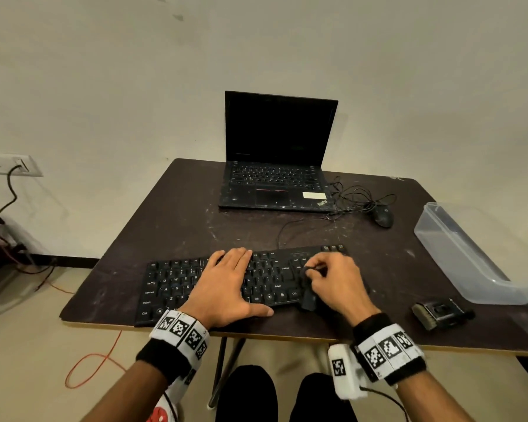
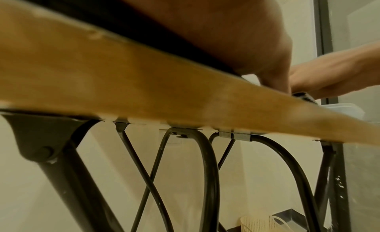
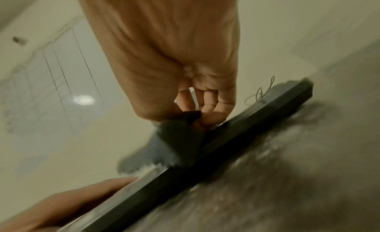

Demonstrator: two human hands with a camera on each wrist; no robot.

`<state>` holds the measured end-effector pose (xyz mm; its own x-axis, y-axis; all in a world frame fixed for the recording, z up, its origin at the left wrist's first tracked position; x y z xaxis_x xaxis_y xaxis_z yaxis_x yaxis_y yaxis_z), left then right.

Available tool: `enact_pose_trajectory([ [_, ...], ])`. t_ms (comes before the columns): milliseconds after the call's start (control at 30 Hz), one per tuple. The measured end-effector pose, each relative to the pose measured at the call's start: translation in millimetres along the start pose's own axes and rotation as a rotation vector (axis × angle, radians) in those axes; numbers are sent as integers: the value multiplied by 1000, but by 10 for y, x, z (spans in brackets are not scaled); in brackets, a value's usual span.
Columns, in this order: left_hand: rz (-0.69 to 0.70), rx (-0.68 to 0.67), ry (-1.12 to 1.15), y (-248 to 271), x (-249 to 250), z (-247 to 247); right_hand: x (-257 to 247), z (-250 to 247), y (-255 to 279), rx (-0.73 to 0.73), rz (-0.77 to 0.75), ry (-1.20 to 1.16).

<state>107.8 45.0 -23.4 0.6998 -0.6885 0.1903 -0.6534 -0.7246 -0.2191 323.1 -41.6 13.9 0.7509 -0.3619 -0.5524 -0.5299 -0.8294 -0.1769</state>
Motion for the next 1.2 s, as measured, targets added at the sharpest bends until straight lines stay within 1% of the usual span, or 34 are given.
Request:
enact_pose_trajectory([
  [67, -4, 3, 7, -2, 6, -11, -135, 169, 137, -92, -101, -8],
  [100, -6, 5, 11, -2, 9, -16, -140, 175, 128, -102, -103, -11],
  [133, -5, 7, 14, -2, 11, -25, -108, 129, 53, -76, -71, -4],
  [200, -3, 6, 24, 4, 21, -27, -40, -1, -94, 28, -3, -3],
  [233, -1, 7, 23, 7, 23, -29, -64, 0, -108, 40, -2, -12],
  [267, 0, 12, 21, 12, 19, -26, -147, 60, -70, 4, -36, -26],
  [333, 2, 20, 23, 2, 15, -29, -378, 264, 85, -110, -171, -44],
  [367, 3, 25, 23, 0, 12, -27, -459, 333, 145, -142, -230, -38],
  [400, 5, 32, 21, -3, 13, -25, -487, 345, 136, -141, -260, -27],
  [533, 1, 15, 15, 12, 20, -24, -392, 257, -45, -41, -196, -14],
  [567, 0, 14, 20, 10, 23, -30, -416, 281, -6, -59, -216, -7],
  [667, 7, 11, 30, 0, 16, -30, -545, 379, 149, -130, -339, -11],
  [733, 5, 21, 32, -1, 16, -37, -562, 347, 31, -134, -329, 15],
  [833, 4, 36, 43, 0, 32, -52, -532, 280, -205, -69, -230, 35],
  [867, 4, 36, 42, 5, 33, -54, -538, 298, -209, -80, -226, 34],
  [967, 8, 28, 34, 9, 30, -61, -647, 423, -21, -218, -334, 39],
  [1000, 10, 27, 31, 5, 28, -62, -664, 430, -26, -235, -348, 38],
  [1033, 11, 28, 29, 3, 28, -66, -668, 411, -99, -223, -332, 39],
  [1133, 1, 29, 21, 2, 36, -74, -608, 332, -359, -103, -215, 40],
  [1200, 0, 18, 23, 1, 42, -67, -597, 357, -349, -92, -212, 48],
])
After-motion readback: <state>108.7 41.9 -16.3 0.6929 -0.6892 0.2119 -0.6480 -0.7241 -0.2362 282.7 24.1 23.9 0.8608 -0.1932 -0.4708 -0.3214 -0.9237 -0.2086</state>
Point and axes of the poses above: each hand's wrist, its own y-axis away from the middle knuckle, its own z-axis out of the palm, x = y × z, the point moved 6 cm from there along -y, towards the middle knuckle, and after that the axes turned 8 degrees about x, right-handed, at the moved point
